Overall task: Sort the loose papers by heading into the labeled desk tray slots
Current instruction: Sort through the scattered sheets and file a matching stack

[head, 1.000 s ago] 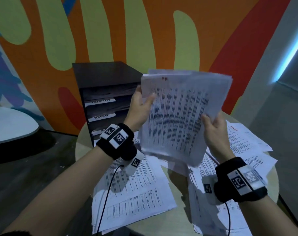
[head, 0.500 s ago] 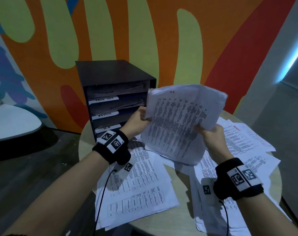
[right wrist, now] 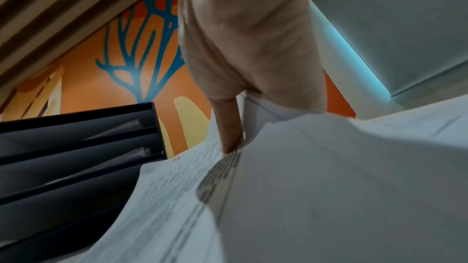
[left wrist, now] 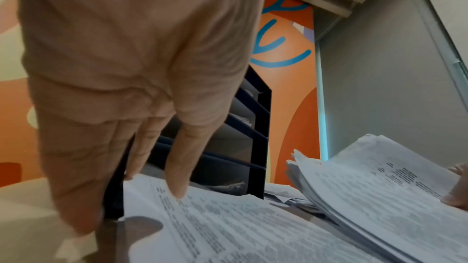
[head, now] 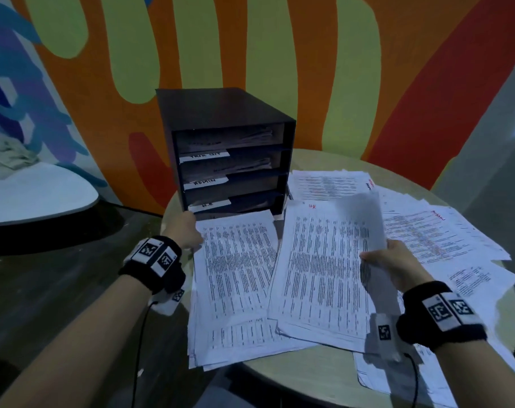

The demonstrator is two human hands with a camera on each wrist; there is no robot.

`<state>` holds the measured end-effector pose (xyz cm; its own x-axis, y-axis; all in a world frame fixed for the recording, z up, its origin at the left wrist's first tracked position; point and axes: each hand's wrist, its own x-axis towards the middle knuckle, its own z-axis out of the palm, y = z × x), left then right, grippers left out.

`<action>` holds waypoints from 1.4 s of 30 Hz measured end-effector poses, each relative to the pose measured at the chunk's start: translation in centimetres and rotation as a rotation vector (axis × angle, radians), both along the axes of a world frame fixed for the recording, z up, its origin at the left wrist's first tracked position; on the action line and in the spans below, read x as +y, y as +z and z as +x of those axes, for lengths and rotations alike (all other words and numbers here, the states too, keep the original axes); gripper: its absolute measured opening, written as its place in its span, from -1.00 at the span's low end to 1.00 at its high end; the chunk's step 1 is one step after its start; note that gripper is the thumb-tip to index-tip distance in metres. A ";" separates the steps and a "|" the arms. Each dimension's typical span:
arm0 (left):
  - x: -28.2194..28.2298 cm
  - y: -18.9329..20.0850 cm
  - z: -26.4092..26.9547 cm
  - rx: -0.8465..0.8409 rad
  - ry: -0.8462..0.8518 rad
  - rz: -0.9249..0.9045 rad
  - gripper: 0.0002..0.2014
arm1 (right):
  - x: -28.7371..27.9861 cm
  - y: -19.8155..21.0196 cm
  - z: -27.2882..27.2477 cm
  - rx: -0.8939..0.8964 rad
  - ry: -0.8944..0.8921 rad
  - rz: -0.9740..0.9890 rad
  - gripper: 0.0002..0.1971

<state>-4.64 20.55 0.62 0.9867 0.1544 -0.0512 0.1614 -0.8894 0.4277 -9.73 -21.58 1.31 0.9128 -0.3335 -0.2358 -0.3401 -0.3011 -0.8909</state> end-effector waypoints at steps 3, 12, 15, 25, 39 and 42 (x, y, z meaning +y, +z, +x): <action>0.0 -0.8 -0.1 0.045 0.011 0.013 -0.79 | 0.1 -0.5 0.0 0.012 -0.009 0.012 -0.72; -2.1 -1.1 -1.0 -0.021 -0.072 -0.310 -0.88 | 0.6 0.0 -0.1 0.026 -0.027 0.000 -0.64; -3.5 -0.3 -1.6 -0.029 -0.197 -0.301 -0.89 | 0.8 0.1 -0.3 0.032 -0.030 -0.006 -0.62; -6.5 6.3 -3.6 -0.571 -0.121 -0.378 -0.80 | 0.3 0.1 -0.3 0.026 -0.067 0.012 -0.61; -9.9 6.2 -1.0 -0.337 -0.084 -0.798 -0.82 | 1.7 2.8 -1.3 -0.129 0.018 0.303 -0.82; -12.3 3.0 -1.0 -0.114 -0.054 -0.897 -0.83 | 2.4 3.6 -1.5 -0.140 0.068 0.353 -0.86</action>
